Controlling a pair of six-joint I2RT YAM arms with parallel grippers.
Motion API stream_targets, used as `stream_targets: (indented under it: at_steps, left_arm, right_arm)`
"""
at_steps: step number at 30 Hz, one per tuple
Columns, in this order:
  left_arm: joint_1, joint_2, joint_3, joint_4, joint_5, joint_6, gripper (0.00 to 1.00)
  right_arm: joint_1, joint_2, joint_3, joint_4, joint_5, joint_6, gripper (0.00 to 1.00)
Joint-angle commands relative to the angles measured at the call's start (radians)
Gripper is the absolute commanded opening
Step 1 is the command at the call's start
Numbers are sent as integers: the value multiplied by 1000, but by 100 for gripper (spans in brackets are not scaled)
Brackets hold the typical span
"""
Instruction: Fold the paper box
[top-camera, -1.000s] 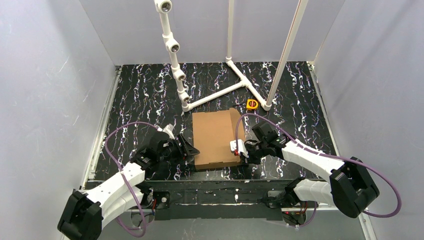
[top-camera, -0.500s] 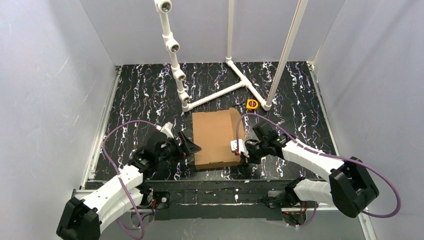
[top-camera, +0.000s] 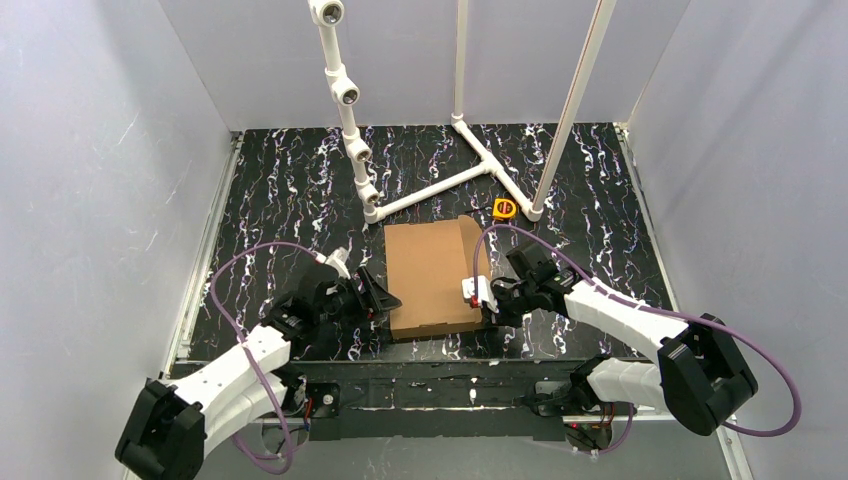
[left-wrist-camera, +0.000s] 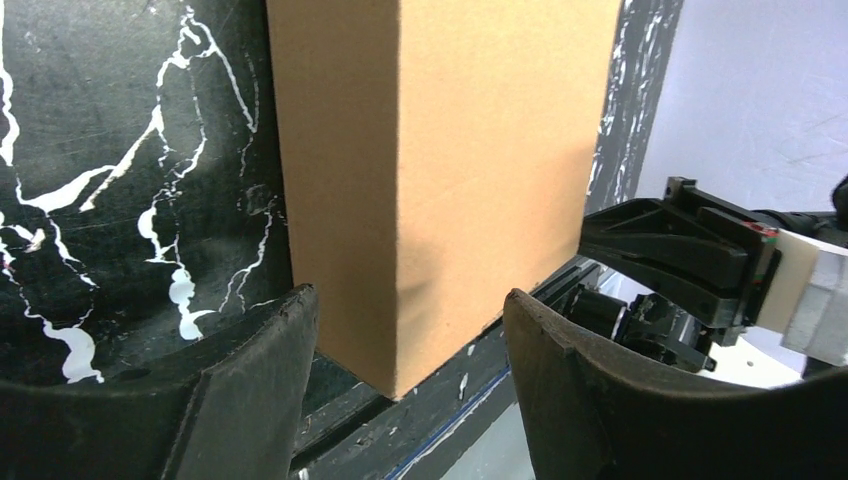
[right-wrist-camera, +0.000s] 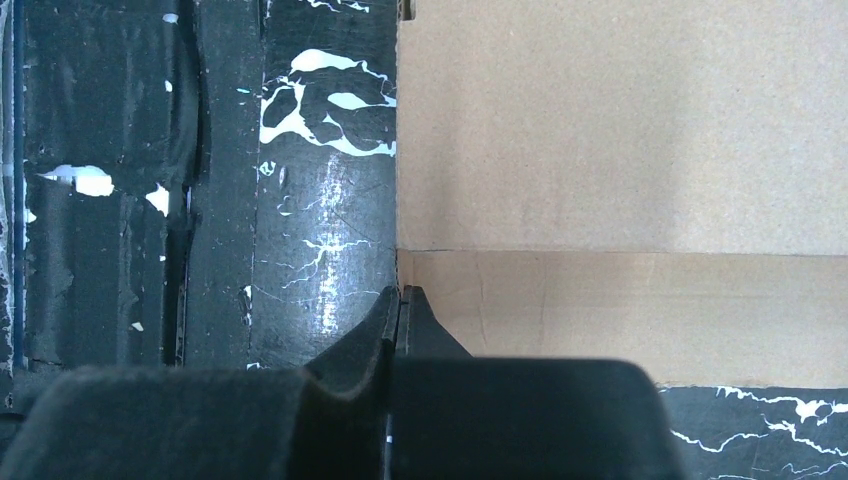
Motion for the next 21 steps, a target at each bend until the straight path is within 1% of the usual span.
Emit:
stream_targets:
  at_steps: [1,8,12,17,21]
  left_arm:
    - [-3,57,15,6,21,35,65]
    - [-7,121,41,9,29,59,65]
    - [-7,152,39,11,18,67,58]
    - [-7,201,35,12,11,75,55]
    - [-7,210,32,12,9,79,54]
  right_arm:
    - [-11,9,4,12,-21,24,1]
    - [-14,17,2,12,-16,26,1]
    - [-18,25,4,8,-15,27,1]
    - [-28,34,8,8,-4,37,1]
    - [-31,44,10,17,7,59,1]
